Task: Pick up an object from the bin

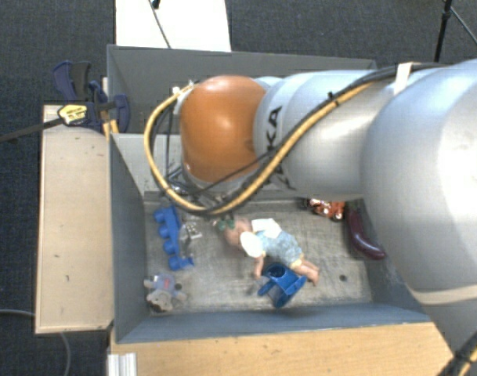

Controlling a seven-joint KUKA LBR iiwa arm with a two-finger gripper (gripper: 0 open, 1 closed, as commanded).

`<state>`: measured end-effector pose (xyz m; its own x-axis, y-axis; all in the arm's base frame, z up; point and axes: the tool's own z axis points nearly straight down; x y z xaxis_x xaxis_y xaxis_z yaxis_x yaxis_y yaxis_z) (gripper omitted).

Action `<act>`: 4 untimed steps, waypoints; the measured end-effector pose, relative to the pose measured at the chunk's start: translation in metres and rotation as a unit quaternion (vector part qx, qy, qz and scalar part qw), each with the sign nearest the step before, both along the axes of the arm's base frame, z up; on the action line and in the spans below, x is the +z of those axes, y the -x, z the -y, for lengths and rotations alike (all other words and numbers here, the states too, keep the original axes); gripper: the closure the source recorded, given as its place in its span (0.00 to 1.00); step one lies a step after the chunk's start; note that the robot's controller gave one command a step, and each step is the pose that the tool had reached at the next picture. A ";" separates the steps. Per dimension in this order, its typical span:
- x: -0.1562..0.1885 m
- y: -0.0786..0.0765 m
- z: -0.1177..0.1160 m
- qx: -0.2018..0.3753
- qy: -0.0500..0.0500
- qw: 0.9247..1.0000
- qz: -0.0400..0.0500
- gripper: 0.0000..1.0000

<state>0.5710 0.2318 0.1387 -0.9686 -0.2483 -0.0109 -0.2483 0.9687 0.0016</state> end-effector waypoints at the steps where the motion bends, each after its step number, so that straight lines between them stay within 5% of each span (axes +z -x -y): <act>1: -0.030 -0.006 -0.012 0.097 0.003 0.995 -0.006 0.00; 2: -0.013 -0.011 -0.013 0.278 0.002 0.961 -0.002 0.00; 3: -0.070 -0.018 0.013 0.442 0.003 0.897 -0.003 0.00; 4: -0.068 0.021 -0.014 0.558 0.003 0.830 -0.002 1.00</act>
Offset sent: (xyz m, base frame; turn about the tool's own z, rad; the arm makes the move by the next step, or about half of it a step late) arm 0.0121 0.0106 -0.0057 -0.7411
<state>0.5503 0.2455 0.0706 -0.1362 -0.9907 -0.0029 -0.9907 0.1362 0.0006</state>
